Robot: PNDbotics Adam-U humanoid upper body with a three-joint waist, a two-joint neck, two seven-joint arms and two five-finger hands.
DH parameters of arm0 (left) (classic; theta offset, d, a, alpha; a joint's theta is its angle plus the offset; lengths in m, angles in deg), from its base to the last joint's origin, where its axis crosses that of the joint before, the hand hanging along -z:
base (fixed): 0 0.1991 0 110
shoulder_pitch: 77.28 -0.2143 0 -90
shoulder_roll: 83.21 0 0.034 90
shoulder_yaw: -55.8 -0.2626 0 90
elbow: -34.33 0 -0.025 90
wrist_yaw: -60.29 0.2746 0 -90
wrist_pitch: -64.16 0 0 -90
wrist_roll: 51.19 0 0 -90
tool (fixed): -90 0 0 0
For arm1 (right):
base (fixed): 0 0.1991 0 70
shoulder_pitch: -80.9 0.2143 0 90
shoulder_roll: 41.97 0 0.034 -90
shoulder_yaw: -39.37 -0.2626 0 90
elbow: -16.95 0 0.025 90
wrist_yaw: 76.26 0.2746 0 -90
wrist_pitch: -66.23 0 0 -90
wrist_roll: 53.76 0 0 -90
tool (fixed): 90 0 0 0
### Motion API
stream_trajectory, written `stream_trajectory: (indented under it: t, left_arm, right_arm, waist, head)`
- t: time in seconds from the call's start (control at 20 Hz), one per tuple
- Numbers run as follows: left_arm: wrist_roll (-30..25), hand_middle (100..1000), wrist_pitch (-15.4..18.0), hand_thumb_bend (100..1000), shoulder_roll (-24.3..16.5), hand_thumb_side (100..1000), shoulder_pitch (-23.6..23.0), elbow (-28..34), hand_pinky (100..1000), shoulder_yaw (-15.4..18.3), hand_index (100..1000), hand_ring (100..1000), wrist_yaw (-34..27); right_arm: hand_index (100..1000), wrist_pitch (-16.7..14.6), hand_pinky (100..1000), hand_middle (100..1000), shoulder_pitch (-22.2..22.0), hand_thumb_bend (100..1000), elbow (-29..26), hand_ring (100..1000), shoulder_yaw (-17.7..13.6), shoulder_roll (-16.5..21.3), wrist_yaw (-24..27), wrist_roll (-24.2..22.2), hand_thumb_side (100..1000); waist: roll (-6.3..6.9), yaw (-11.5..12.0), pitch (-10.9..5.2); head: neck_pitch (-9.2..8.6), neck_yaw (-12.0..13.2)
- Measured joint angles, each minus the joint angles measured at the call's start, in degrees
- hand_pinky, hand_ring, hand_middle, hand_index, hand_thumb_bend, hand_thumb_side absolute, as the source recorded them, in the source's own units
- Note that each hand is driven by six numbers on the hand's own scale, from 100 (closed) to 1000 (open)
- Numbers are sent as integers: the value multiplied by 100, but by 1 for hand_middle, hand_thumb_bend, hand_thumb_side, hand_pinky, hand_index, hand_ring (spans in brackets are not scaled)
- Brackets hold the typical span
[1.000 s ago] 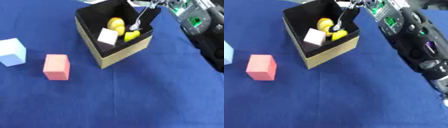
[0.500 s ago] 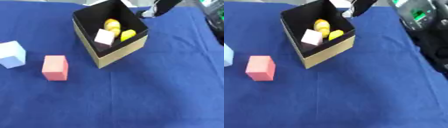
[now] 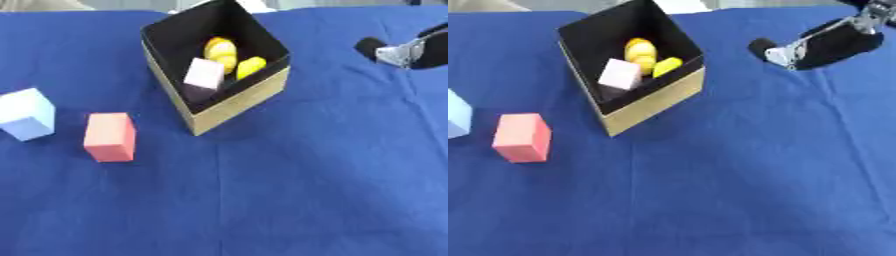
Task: Pick up objects on the table and place them in the box.
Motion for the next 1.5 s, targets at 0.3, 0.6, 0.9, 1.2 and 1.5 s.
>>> stream_trajectory:
  t: [0.3, 0.6, 0.9, 1.2, 1.5]
  left_arm:
    - [-732, 729, -1084, 308, -1553, 639, 132, 12, 777, -285, 863, 778, 407]
    - [-1723, 796, -1607, 418, -2556, 613, 388, -426, 849, -576, 899, 821, 762]
    - [-2518, 835, -1439, 492, -2712, 556, 663, -1036, 892, -724, 929, 855, 1391]
    - [-2997, 845, -1253, 543, -2713, 503, 856, -1288, 904, -790, 942, 863, 1743]
    - [-3267, 840, -1206, 555, -2713, 475, 1022, -1409, 912, -847, 934, 861, 1897]
  right_arm:
    - [785, -301, 805, 724, -1070, 307, -25, 802, -321, 62, -146, 592, 244]
    - [781, -383, 798, 716, -1595, 296, -25, 797, -526, 52, -376, 1056, 225]
    - [767, -348, 780, 697, -1989, 227, -26, 784, -731, -126, -466, 1693, 216]
    - [758, -275, 753, 680, -2401, 100, -26, 772, -904, -685, 94, 2564, 321]
    - [761, -628, 748, 682, -2641, 100, -26, 776, -886, -1487, 845, 3173, 412]
  waist:
    - [161, -134, 0]
    - [312, -201, 1]
    - [328, -267, 34]
    - [305, -299, 54]
    - [303, -308, 66]
  head:
    - [44, 119]
    - [46, 161]
    - [46, 223]
    - [44, 425]
    - [43, 559]
